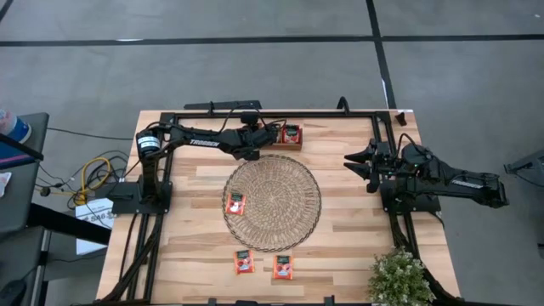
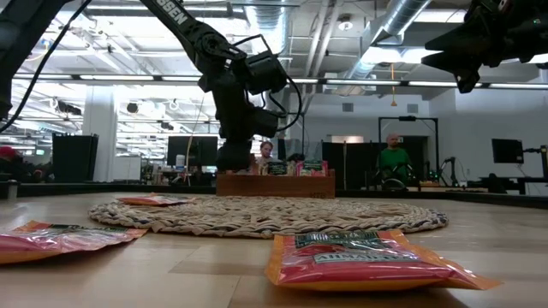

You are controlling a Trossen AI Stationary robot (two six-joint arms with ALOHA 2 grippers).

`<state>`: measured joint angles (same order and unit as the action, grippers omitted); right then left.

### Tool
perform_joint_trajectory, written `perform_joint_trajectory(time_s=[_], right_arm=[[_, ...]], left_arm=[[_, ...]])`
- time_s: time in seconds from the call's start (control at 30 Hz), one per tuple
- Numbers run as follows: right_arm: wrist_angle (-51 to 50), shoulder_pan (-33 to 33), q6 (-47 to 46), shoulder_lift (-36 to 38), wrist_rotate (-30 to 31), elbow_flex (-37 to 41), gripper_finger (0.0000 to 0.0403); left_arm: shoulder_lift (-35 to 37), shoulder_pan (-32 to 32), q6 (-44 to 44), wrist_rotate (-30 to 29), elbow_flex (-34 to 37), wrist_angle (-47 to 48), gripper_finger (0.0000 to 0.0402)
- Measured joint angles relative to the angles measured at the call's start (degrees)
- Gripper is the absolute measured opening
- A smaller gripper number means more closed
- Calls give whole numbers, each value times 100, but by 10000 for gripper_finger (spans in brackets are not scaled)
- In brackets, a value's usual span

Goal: Pick & Place Tea
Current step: Put the orange tea bag into the left section of the wooden organizer

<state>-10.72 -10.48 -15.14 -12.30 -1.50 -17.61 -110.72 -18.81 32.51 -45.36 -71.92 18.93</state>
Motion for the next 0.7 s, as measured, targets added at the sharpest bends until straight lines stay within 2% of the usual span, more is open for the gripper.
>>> perform_joint_trajectory(time_s=[0.23,0.47,0.7], right_arm=[[0,-2,0,0,-2,-2,130],[1,0,0,-1,-2,-1,130],[0,-2,-50,-2,-9,0,130]], left_arm=[[2,0,-55,64,0,-2,15],[2,0,-176,83,0,-4,69],[2,0,232,64,0,-19,124]])
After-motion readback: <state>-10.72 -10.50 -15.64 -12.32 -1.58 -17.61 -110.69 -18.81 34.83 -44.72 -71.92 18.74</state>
